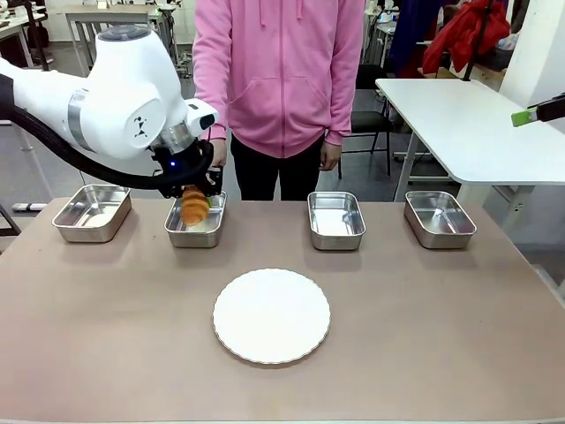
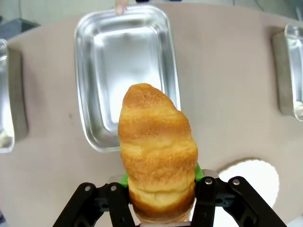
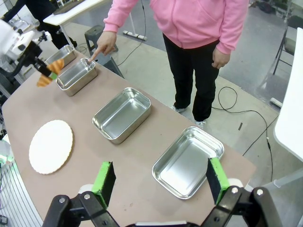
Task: Place the bread in the container.
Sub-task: Place the Butter Roll into the Airtight Container indicated by the human.
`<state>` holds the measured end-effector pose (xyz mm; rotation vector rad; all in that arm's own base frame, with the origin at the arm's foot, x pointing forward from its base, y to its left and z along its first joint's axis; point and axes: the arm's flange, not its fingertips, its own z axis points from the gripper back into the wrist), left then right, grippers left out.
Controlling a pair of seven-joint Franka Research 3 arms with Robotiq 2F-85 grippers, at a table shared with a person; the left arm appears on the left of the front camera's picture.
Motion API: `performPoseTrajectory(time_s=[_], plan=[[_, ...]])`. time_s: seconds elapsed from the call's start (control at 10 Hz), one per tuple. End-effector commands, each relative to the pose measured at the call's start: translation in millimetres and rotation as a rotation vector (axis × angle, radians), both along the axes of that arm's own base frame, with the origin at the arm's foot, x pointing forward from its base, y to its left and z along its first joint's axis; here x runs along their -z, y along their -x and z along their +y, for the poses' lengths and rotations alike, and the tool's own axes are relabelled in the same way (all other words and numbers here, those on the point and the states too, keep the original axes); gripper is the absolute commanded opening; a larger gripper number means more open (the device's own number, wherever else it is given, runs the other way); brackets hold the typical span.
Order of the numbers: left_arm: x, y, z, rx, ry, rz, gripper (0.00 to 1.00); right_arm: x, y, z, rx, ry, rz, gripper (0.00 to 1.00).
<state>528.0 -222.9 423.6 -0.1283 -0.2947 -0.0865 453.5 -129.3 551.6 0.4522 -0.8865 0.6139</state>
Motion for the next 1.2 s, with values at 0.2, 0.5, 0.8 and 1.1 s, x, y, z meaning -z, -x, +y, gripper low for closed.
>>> performPoseTrajectory(time_s=[0.2, 0.5, 0.8, 1.1], plan=[[33.0, -57.3, 6.5, 0.083, -0.017, 0.044, 0.42, 0.2, 0.5, 1.1, -0.004, -0.007, -0.009, 1.0], [50.0, -74.3, 15.9, 0.038, -0.037, 0.063, 0.42, 0.2, 0.5, 1.1, -0.004, -0.007, -0.009, 1.0], [58.2, -80.1, 14.6, 0.071, -0.062, -0.001, 0.99, 0.2, 0.5, 1.1, -0.004, -0.007, -0.009, 1.0], [54.5, -83.3, 10.1, 0.06, -0.026, -0.012, 1.0, 0.2, 0.5, 1.1, -0.004, -0.007, -0.009, 1.0]])
